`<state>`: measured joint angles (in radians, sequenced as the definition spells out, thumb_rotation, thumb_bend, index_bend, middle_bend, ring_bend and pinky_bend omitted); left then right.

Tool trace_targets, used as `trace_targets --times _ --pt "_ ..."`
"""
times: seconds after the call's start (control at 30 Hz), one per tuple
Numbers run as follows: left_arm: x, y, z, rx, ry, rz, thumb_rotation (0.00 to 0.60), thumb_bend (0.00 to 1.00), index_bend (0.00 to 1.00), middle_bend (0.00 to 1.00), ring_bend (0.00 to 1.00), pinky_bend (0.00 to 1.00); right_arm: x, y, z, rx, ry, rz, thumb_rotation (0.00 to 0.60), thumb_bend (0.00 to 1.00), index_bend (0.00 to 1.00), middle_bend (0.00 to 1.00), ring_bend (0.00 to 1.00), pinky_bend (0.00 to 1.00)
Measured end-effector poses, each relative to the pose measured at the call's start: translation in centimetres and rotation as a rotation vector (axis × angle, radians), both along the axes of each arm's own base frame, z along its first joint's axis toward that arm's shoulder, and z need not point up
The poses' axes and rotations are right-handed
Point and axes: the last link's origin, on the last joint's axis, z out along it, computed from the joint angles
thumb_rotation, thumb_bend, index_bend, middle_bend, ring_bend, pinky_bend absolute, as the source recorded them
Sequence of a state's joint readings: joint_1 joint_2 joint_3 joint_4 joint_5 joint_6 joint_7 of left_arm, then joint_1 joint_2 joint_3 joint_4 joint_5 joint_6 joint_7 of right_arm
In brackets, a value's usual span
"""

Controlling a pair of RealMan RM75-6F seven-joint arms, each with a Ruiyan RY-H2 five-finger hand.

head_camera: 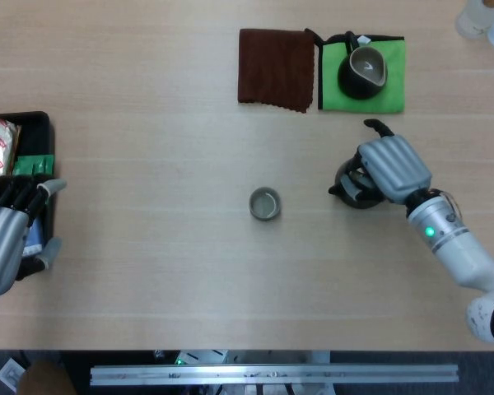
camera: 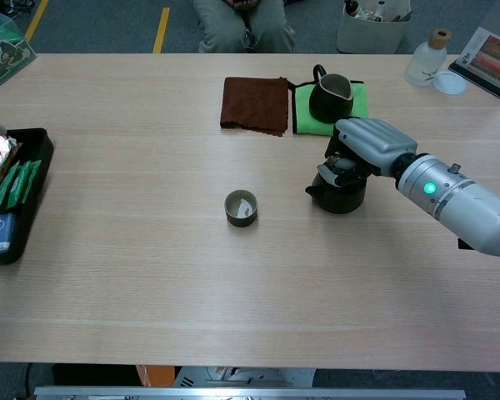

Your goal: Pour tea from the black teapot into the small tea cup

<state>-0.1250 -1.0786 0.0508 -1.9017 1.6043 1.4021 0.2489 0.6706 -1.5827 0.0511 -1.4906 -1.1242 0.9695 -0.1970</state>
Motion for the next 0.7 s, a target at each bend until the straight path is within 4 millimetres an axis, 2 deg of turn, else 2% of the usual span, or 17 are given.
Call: trace_targets --times 0.57,0.7 --pt "-0.41 -0.34 -0.31 -0.023 0.014 0.026 0.6 0.28 0.2 0.21 0.19 0.18 -0.7 0.65 -0.27 0.044 0.063 -0.012 0.6 0.43 1.0 0.9 0.87 0.04" --pt "-0.4 -0.32 -0.31 -0.023 0.013 0.026 0.6 0.28 0.2 0.21 0.19 0.18 -0.77 0.78 -0.2 0.05 0.073 -0.008 0.6 0.42 0.95 0.86 0.83 0.03"
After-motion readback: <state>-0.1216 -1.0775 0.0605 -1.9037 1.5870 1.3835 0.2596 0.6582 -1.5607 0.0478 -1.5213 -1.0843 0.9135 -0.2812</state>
